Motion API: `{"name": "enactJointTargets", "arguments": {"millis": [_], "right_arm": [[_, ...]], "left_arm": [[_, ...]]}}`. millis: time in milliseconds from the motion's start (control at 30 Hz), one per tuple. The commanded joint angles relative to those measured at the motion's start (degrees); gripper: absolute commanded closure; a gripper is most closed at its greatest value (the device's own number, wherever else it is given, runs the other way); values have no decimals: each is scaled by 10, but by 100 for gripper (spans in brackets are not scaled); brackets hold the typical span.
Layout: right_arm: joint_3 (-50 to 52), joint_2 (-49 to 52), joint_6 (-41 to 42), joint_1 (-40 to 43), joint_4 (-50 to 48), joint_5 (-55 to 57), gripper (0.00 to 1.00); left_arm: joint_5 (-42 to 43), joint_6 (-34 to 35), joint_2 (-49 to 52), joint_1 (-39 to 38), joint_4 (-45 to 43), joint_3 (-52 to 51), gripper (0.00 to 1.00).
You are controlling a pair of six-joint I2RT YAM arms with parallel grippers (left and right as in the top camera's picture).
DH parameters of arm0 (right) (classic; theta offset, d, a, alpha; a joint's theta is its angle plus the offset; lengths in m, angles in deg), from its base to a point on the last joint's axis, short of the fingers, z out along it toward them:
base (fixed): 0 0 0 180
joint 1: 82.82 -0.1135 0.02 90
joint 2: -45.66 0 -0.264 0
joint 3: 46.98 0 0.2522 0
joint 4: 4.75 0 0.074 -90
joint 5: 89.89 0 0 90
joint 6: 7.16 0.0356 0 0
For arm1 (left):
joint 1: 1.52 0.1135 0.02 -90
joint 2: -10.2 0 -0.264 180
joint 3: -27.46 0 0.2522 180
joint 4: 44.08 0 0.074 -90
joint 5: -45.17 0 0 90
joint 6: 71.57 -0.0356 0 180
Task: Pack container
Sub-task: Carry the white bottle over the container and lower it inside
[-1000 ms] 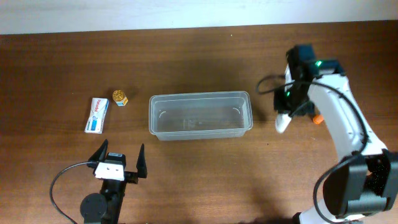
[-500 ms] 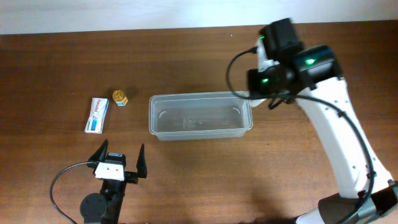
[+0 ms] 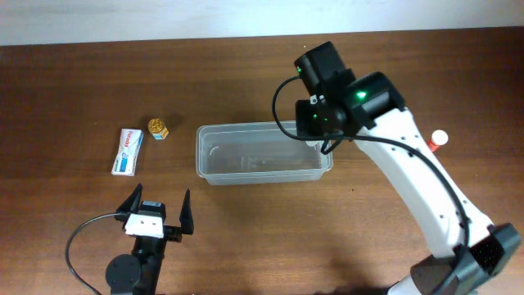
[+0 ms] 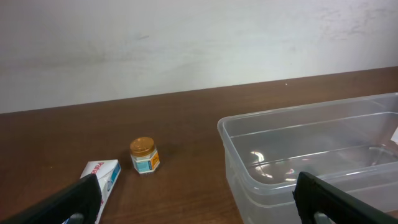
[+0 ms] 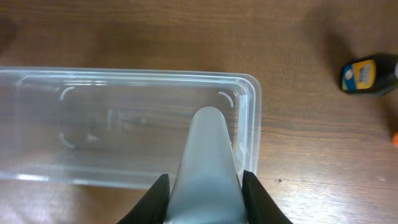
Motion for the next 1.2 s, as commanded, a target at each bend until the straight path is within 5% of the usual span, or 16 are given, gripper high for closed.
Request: {"name": "enactJointTargets", "arguments": {"millis": [0, 567, 1167], "right_arm": [[27, 21, 29, -5, -19, 18, 88], [129, 80, 42, 7, -137, 18, 86], [130, 126, 42, 23, -160, 21, 86]], "left_arm": [[-2, -7, -4, 2, 3, -1, 1], [-2, -7, -4, 2, 3, -1, 1], [-2, -7, -4, 2, 3, -1, 1]]}}
